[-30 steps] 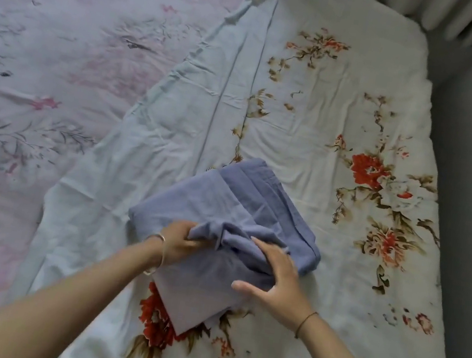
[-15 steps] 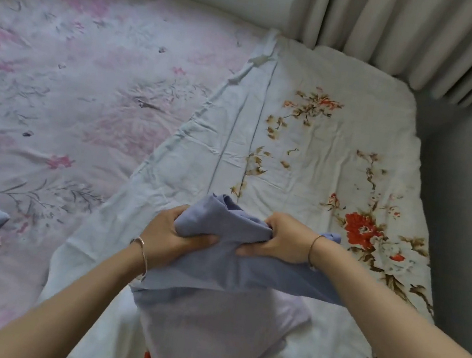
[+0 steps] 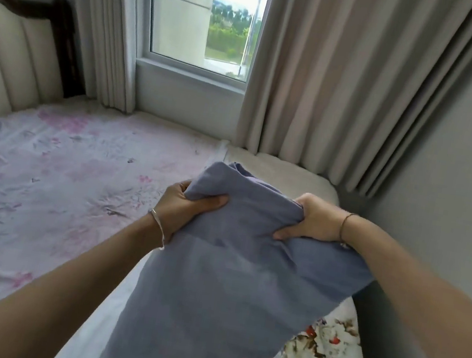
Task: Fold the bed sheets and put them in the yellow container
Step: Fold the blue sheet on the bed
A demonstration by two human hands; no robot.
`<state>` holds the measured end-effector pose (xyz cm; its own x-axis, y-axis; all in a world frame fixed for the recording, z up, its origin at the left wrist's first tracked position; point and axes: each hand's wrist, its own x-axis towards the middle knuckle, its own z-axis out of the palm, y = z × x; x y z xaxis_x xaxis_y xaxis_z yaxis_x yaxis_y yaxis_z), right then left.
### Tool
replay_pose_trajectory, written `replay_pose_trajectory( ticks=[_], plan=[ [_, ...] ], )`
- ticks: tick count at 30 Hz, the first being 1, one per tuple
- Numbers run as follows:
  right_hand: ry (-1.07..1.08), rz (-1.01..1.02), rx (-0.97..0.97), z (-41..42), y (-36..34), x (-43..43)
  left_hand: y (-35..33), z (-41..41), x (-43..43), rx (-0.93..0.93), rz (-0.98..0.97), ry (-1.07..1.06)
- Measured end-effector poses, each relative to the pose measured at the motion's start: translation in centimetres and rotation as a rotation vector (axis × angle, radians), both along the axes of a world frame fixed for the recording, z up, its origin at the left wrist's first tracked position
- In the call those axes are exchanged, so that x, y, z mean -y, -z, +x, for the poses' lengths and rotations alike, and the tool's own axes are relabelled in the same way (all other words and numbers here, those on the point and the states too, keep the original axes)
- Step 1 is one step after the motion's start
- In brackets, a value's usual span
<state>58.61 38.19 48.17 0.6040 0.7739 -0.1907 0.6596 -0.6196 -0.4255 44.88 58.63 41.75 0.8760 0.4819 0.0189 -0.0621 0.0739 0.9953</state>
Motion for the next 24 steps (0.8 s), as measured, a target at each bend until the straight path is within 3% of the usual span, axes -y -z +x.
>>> replay_pose_trajectory(
  ticks=[5,11,16,19,24],
  plan=[
    [0.018,0.148,0.225,1.5,-6.5,-0.5,-7.1,2.0,-1.0,0.144,0.124,-0.018],
    [0.008,0.1,0.316,0.0,-7.5,0.2,-6.7,0.8,-1.3,0.115,0.211,0.021],
    [-0.042,-0.092,0.12,-4.2,-0.5,1.4,1.8,-3.5,-0.5,-0.068,0.198,0.145],
    [-0.091,-0.244,-0.097,-8.1,6.1,2.2,9.1,-7.5,-0.3,-0.311,0.224,0.287],
    [-0.197,-0.471,-0.375,-13.4,18.5,3.6,20.5,-13.8,0.6,-0.622,0.057,0.538]
  ],
)
